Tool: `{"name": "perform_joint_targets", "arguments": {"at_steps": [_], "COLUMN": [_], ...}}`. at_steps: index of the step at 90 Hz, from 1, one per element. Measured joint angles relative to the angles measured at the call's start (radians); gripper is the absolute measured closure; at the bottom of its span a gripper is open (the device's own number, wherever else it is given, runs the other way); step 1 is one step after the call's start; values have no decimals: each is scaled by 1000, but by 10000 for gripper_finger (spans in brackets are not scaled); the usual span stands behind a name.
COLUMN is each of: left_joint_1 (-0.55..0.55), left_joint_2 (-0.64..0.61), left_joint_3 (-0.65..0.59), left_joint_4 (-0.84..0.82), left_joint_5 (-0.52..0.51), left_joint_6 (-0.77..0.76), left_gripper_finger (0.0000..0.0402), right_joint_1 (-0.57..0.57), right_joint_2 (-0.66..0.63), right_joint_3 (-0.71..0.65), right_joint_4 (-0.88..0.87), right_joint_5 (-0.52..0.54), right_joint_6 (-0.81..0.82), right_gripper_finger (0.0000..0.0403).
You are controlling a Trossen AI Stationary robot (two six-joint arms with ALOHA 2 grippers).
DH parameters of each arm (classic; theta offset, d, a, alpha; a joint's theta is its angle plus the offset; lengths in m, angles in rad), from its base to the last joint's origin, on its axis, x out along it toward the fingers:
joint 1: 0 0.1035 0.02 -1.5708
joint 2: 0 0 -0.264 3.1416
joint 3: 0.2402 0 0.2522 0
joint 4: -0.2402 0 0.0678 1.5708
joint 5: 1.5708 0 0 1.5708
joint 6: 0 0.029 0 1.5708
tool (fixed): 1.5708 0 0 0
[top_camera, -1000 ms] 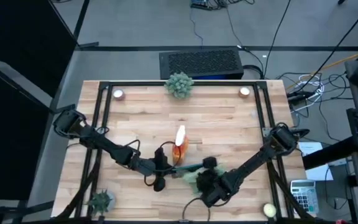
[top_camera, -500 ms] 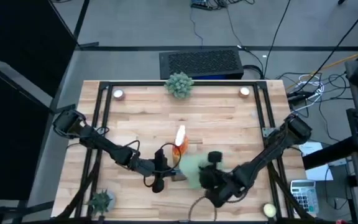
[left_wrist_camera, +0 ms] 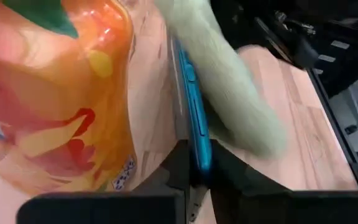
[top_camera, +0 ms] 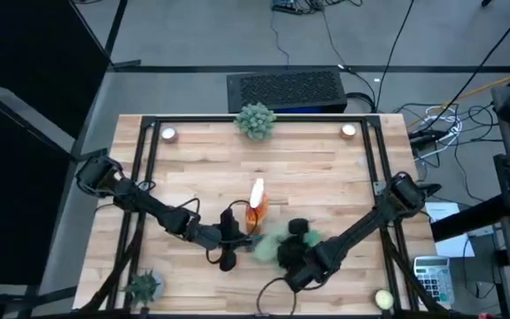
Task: Apply microfiber cloth
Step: Wipe the front of the tablet using the green microfiber cloth
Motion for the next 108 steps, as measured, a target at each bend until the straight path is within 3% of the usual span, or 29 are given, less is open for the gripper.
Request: {"name": "perform_joint_targets", "arguments": {"at_steps": [19, 30, 49, 57, 67, 77, 94, 108], "left_joint_1": [-5, -6, -7, -3, -3, -1, -4, -18], "left_joint_2": [0, 0, 0, 1, 2, 2, 2, 2], "left_joint_3": [0, 0, 1, 1, 1, 1, 1, 1], "left_joint_4": [3, 4, 6, 4, 4, 4, 5, 12], "left_joint_5": [46, 62, 63, 31, 29, 15, 3, 73], "left_joint_6": [4, 4, 6, 2, -2, -5, -3, 24], "left_gripper_finger": [386, 386, 386, 386, 386, 386, 386, 386], "right_joint_1": [60, 76, 58, 28, -5, -16, 29, 97], "right_joint_2": [-18, -58, -77, -55, -13, 2, 5, 4], "right_joint_3": [7, 98, 183, 169, 151, 149, 146, 144], "right_joint_4": [-281, -282, 53, 230, 266, 116, -318, -570], "right_joint_5": [-80, -36, 113, 103, 62, 10, -82, -202], "right_joint_6": [172, 155, -116, -210, -239, -135, 182, 430], "right_gripper_finger": [403, 403, 403, 403, 403, 403, 403, 403]}}
